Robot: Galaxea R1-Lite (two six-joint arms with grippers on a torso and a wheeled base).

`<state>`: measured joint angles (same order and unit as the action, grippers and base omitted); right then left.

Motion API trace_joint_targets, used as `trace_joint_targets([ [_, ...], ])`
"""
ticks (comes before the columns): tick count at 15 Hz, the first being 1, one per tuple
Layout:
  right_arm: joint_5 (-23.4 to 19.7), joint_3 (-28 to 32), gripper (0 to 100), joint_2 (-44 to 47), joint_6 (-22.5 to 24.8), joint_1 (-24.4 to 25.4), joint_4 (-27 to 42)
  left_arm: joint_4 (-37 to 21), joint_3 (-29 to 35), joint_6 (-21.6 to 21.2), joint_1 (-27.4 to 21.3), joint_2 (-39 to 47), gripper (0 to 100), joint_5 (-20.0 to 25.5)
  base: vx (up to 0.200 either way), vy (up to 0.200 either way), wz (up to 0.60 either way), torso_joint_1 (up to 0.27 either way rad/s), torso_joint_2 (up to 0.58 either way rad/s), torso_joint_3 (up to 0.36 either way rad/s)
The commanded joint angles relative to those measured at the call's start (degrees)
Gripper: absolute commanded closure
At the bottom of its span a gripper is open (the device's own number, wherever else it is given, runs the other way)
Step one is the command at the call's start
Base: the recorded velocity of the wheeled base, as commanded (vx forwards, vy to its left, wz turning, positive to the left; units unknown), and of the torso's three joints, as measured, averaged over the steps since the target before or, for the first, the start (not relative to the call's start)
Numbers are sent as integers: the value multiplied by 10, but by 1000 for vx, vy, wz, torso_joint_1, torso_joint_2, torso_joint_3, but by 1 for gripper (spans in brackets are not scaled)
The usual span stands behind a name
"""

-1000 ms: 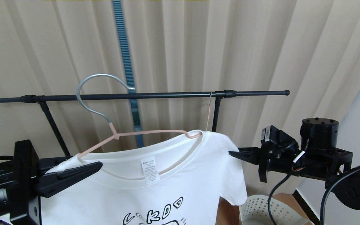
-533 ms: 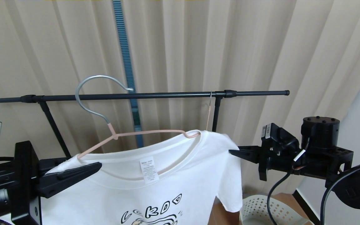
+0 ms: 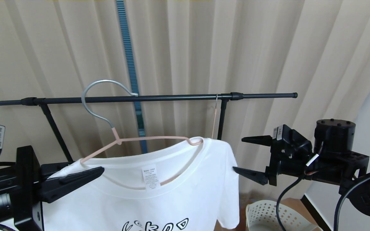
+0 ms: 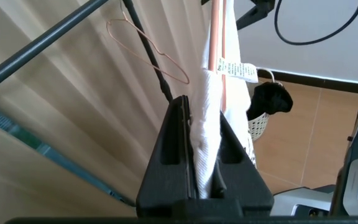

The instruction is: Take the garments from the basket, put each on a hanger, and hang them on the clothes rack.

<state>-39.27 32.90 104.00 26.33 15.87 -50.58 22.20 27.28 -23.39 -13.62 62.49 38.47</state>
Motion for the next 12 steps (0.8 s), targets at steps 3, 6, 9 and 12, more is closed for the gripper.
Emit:
trace_joint_targets([
  [3, -2, 2, 0, -19, -1, 0, 0, 0, -10, 15, 42, -3, 100, -1, 0, 0, 0, 0, 0, 0],
  [6, 1, 10, 0, -24, -12, 1, 0, 0, -18, 18, 96, 1, 100, -1, 0, 0, 0, 0, 0, 0],
  [9, 10, 16, 0, -26, -35, 3, -1, -1, -19, 34, 113, 4, 100, -3, 0, 0, 0, 0, 0, 0],
  [12, 40, 23, 0, -27, -55, 13, -1, 0, -11, 60, 114, 29, 100, -52, 0, 0, 0, 0, 0, 0],
])
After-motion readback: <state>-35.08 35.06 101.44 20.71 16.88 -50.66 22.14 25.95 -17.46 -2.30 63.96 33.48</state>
